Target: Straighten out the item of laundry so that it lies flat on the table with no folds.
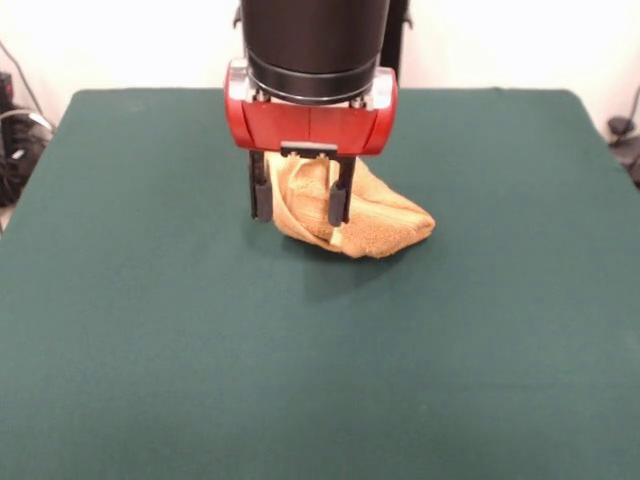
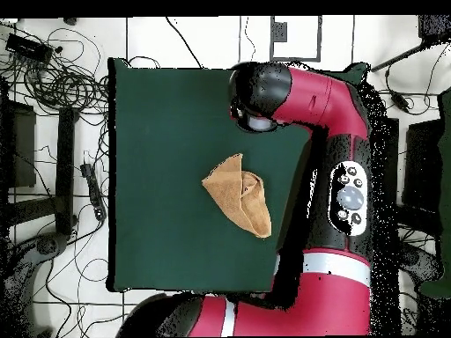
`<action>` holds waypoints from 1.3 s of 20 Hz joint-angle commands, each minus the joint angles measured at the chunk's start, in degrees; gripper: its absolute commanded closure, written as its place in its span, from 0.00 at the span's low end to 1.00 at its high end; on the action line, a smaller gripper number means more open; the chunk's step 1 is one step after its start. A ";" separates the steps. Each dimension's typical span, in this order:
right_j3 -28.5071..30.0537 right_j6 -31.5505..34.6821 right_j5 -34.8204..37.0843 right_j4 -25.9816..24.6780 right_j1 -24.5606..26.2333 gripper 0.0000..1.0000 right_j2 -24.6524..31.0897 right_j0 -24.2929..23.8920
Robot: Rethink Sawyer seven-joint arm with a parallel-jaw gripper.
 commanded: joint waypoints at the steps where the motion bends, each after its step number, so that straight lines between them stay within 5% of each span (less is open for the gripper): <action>1: 8.14 4.30 -3.21 0.42 0.81 0.00 5.25 0.48; 12: 6.98 5.46 -0.86 0.87 0.24 0.00 4.56 1.07; 26: 12.12 -3.91 -0.87 1.23 -3.96 0.00 6.96 -7.31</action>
